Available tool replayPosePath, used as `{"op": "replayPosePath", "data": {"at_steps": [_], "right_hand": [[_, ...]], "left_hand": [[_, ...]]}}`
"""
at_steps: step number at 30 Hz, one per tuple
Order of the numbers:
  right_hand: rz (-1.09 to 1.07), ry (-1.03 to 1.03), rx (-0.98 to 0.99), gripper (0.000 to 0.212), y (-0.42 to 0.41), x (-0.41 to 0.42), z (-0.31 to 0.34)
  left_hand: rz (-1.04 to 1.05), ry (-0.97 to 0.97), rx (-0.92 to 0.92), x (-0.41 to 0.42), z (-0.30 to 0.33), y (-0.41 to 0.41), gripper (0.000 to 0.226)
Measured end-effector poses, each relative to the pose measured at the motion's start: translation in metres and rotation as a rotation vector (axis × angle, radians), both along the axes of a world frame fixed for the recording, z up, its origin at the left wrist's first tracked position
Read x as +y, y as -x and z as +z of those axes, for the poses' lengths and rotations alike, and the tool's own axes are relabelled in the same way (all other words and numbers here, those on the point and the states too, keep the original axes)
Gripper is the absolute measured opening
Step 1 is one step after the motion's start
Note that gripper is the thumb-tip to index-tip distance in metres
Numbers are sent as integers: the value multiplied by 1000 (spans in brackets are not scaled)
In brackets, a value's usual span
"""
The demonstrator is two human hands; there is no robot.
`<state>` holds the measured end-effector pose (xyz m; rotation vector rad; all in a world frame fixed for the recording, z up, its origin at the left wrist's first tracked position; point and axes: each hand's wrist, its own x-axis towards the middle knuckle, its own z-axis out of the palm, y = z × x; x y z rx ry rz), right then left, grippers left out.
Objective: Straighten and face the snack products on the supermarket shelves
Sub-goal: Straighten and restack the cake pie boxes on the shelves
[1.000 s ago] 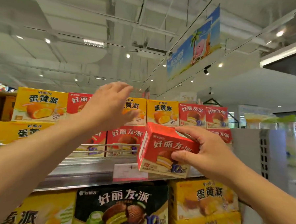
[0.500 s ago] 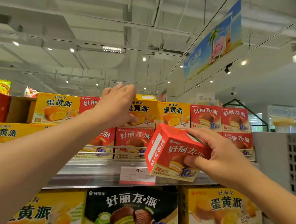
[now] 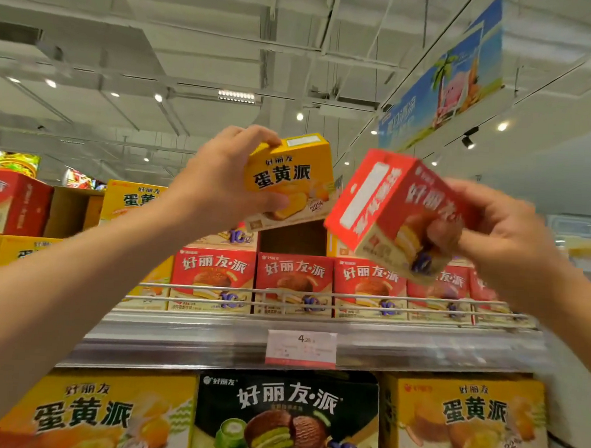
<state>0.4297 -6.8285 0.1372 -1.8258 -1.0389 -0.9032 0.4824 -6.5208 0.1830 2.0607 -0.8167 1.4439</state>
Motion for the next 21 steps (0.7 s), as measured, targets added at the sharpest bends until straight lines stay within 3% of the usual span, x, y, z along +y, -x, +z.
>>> {"op": "replayPosePath", "data": {"at_steps": [9, 13, 21], "right_hand": [[-224, 51, -36, 29, -40, 69, 108], [-328, 129, 45, 34, -66, 98, 118], [-459, 182, 114, 36, -97, 103, 111]], "left_hand": [[74, -182, 119, 71, -37, 35, 68], [73, -219, 214, 92, -50, 39, 63], [64, -221, 215, 115, -62, 33, 60]]}}
